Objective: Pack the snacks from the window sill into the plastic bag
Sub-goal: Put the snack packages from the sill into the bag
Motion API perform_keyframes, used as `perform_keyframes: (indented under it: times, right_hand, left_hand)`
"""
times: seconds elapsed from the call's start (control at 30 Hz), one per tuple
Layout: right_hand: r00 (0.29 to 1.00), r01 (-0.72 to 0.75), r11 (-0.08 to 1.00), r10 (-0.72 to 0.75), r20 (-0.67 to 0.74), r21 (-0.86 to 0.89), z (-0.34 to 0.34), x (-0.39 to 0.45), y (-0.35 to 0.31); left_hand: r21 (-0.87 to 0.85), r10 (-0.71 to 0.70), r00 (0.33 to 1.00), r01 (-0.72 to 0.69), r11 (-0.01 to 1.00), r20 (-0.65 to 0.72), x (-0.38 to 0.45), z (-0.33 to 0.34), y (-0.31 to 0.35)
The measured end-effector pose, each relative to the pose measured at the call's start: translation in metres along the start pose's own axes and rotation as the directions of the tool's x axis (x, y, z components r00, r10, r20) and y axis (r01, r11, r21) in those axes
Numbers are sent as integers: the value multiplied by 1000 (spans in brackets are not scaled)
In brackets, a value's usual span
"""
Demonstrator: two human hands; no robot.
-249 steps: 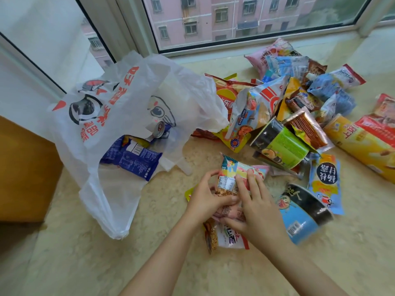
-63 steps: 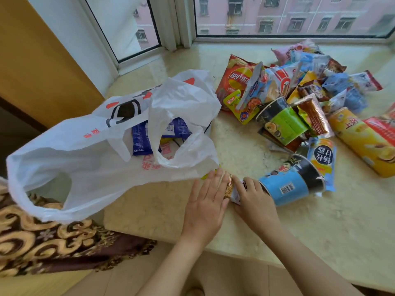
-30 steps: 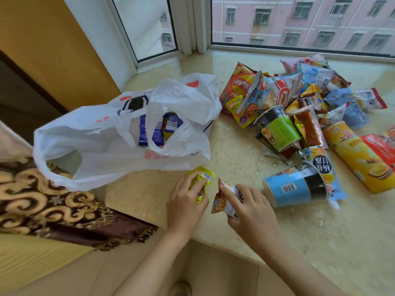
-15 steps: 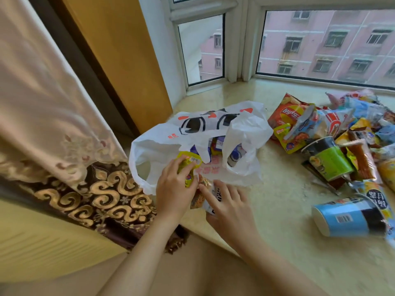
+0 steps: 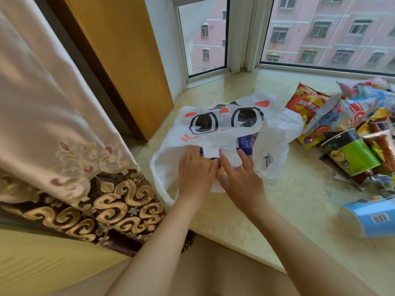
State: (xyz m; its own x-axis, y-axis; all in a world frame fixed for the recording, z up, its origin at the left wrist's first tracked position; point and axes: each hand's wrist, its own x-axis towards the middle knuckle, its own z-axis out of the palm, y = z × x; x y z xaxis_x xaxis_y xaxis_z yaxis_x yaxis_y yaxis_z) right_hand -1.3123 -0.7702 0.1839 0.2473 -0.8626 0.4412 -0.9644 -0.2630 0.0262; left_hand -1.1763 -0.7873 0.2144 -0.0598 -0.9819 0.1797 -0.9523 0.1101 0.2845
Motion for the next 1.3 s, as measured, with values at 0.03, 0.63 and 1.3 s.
perform_keyframes:
  times: [0.03,0.63,1.3]
  right_hand:
    - [1000,-10,999,10,-7,40,-4,-6,-2]
    - [963,-131,977,86,255,166,-63,-163,91]
    - [933,-324,945,314,173,32,-89,-231,268]
  left_hand:
    - [-7,22,1000,-22,1000,7,-5,3,0]
    - [5,201,961,-206,979,189,-109,36,113]
    - [-179,133,924,-72,981,357,-106,85,309]
